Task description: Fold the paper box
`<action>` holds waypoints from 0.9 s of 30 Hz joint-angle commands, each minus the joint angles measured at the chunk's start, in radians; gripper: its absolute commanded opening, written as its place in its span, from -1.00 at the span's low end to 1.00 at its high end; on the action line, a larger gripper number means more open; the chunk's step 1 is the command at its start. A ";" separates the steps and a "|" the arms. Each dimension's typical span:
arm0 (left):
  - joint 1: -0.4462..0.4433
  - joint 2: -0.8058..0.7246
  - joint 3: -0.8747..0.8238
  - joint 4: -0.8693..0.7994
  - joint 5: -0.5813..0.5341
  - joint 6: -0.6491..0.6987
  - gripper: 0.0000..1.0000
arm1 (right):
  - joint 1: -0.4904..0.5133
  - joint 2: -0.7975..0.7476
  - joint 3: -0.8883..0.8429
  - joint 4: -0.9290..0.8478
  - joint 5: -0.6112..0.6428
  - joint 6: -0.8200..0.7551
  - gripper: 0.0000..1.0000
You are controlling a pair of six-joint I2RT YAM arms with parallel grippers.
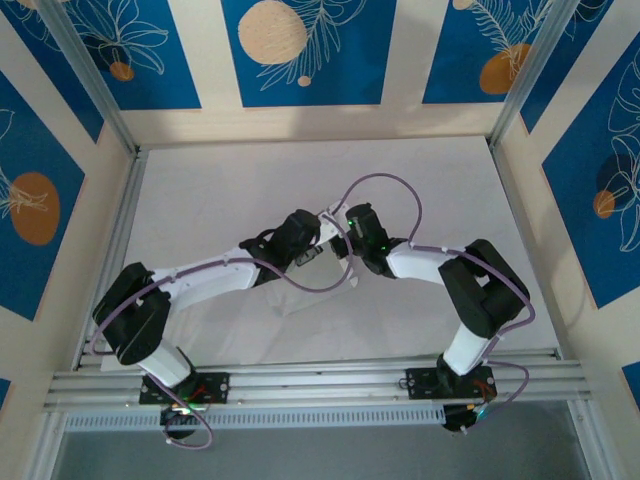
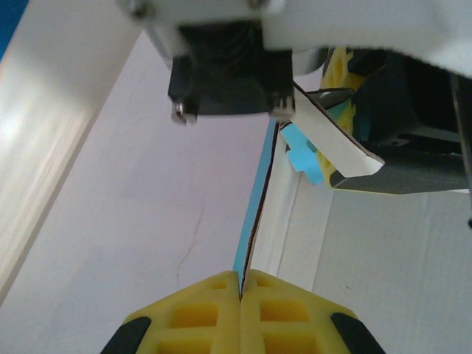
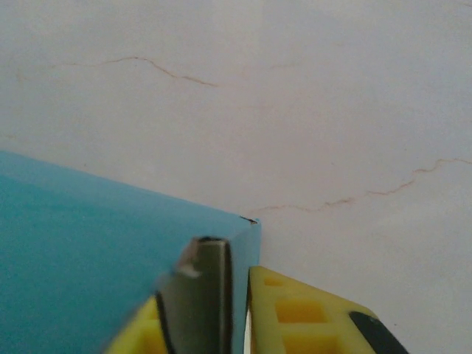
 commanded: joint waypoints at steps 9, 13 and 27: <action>0.040 0.025 0.070 -0.010 0.189 -0.019 -1.00 | -0.039 -0.002 -0.028 0.090 -0.222 -0.014 -0.55; 0.055 0.031 0.082 -0.024 0.225 -0.033 -1.00 | -0.041 0.018 -0.027 0.112 -0.219 -0.012 -0.53; 0.072 0.062 0.110 -0.067 0.246 -0.027 -1.00 | -0.036 0.069 -0.011 0.152 -0.162 0.004 -0.55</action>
